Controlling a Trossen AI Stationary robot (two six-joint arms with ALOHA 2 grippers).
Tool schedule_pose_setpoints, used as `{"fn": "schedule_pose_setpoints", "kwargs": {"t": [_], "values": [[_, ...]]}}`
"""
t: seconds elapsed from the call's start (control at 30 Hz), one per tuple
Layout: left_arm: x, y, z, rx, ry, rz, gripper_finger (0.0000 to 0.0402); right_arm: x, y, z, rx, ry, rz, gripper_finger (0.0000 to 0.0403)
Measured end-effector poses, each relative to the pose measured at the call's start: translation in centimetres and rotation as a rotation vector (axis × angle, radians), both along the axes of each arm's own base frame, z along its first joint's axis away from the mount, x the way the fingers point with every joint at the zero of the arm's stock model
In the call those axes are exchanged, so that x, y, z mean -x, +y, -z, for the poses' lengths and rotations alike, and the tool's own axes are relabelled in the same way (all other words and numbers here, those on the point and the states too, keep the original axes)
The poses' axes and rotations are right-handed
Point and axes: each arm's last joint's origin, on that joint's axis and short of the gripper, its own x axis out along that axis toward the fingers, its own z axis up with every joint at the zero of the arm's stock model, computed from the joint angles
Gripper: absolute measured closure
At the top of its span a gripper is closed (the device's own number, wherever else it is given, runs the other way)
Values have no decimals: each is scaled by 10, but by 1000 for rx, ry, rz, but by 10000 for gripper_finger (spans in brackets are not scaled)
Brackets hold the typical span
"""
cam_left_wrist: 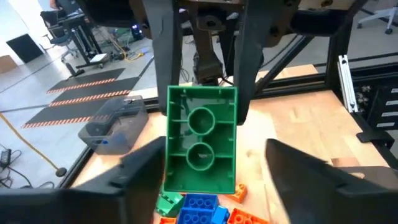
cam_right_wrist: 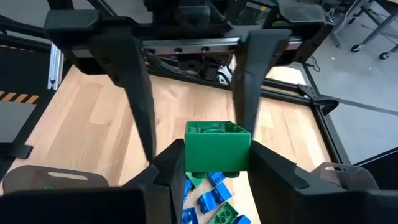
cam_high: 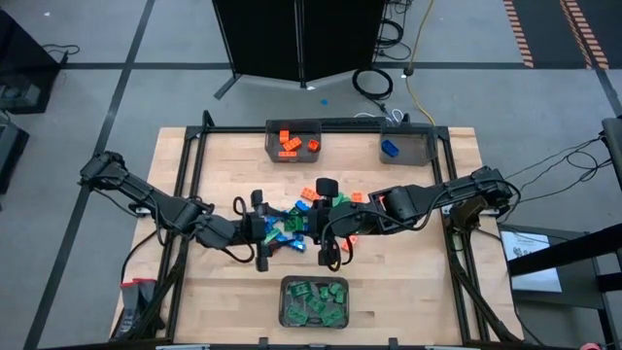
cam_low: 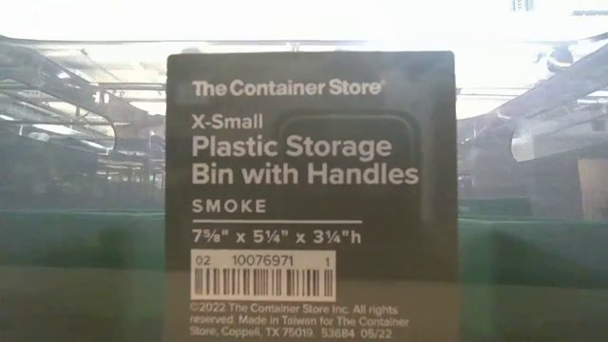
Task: Sort blocks
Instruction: Put the green game piece into the bottom black bin, then put the blue game piece into the top right black bin
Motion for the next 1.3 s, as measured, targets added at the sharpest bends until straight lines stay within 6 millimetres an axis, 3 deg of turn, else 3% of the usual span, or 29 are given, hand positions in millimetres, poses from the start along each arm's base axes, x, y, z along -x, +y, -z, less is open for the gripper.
{"fn": "schedule_pose_setpoints", "kwargs": {"t": [0.13,0.4,0.67,0.9,1.07,1.3], "values": [[1,1,4,-18,43,-9,77,0,1,0,-23,2,6,279],[17,9,35,53,349,-86,70,22,35,8,-192,139,-90,277],[21,11,40,49,421,-92,68,6,84,64,-320,392,-256,276],[22,10,45,133,459,-91,68,-13,101,114,-344,537,-291,248],[26,12,50,171,509,-131,68,-17,101,113,-382,523,-320,204],[32,18,77,201,576,-198,68,-16,97,111,-371,531,-297,169]]}}
